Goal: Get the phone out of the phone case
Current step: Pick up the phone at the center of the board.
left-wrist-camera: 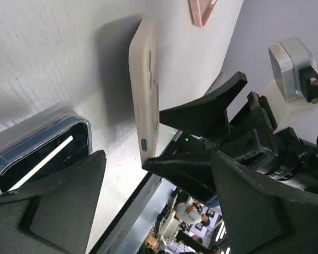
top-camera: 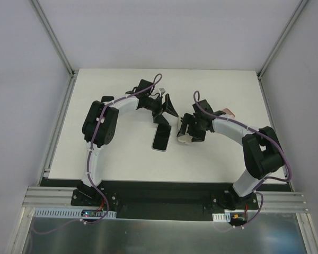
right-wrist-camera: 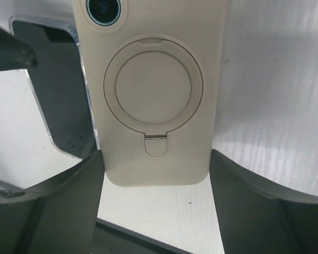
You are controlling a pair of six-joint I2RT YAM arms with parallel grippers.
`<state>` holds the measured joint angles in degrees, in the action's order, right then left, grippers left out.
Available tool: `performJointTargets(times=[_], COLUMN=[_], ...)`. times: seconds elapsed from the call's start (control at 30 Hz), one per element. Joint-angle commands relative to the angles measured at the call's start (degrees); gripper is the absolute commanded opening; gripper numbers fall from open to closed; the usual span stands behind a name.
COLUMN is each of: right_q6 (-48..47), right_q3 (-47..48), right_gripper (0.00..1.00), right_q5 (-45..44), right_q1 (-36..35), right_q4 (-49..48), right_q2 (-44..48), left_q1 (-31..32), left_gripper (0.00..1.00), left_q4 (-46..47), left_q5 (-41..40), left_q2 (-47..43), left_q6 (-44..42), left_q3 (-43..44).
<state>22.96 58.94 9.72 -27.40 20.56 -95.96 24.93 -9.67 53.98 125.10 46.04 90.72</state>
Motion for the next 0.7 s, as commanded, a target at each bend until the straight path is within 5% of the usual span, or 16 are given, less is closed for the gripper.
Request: performJointTargets(times=[0.0, 0.43, 0.67], right_q6=[2.79, 1.83, 1.21], right_q3=[-2.42, -3.04, -3.48], right_gripper=[0.37, 0.34, 0.35], right_q5=[6.37, 6.9, 5.93], right_q1=[0.15, -1.08, -1.43], right_q4=[-3.94, -2.89, -1.84], right_q2=[5.34, 9.65, 11.15], left_q1=[1.17, 5.3, 7.15], left_gripper=[0.78, 0.72, 0.38], left_q4=[0.44, 0.36, 0.36], left_q5=[4.11, 4.12, 2.81], left_q2=[1.64, 4.1, 3.84], left_q6=[-0.07, 1.59, 2.56], left_q3=[1.13, 0.86, 1.74])
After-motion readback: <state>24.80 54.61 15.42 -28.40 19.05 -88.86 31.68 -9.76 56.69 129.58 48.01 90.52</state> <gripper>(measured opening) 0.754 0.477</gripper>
